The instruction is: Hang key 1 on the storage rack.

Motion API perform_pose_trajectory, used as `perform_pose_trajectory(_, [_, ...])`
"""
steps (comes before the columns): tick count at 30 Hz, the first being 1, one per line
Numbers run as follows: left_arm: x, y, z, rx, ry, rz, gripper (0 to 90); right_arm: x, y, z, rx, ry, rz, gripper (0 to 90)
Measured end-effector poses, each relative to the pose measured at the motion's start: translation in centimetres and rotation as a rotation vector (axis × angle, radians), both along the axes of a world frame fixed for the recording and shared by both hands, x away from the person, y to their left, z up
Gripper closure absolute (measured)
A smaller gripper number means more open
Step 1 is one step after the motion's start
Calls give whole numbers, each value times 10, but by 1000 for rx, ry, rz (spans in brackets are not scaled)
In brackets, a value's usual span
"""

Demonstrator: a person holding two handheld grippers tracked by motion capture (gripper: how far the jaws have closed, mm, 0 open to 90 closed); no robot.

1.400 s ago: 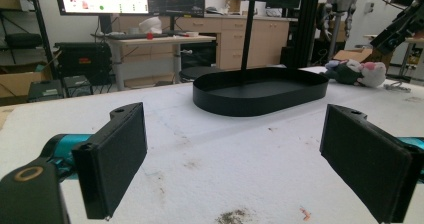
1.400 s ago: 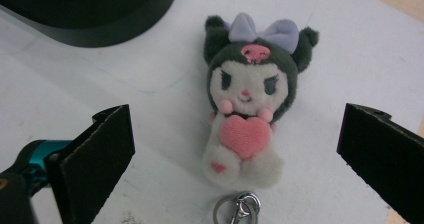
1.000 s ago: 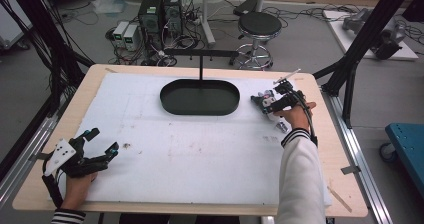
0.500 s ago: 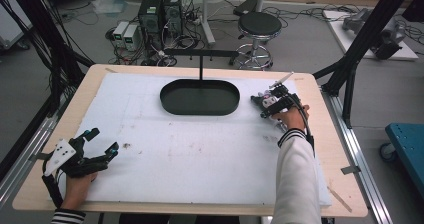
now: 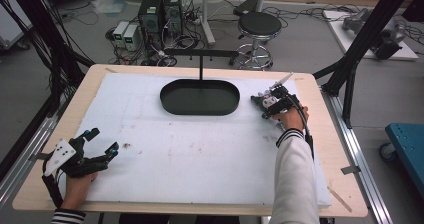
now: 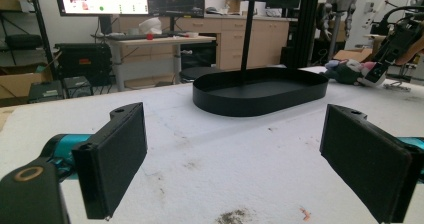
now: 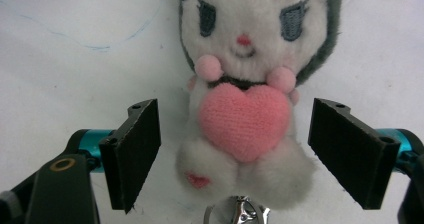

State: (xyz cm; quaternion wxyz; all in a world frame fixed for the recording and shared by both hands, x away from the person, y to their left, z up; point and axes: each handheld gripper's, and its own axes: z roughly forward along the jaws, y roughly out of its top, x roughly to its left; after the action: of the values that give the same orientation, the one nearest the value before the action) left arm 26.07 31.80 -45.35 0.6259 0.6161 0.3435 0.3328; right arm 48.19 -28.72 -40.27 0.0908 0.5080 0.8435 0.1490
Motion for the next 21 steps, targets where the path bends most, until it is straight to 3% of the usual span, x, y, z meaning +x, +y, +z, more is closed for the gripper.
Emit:
perform_pose_trajectory(5, [0, 0, 0, -1, 0, 0, 119, 1, 1, -1, 1, 14, -6, 270])
perform_pose_trajectory(12, [0, 0, 0, -1, 0, 0, 119, 2, 0, -2, -19, 12, -7, 441])
perform_pose_trajectory(21, [0, 0, 0, -2, 0, 0, 119, 2, 1, -2, -35, 13, -13, 519])
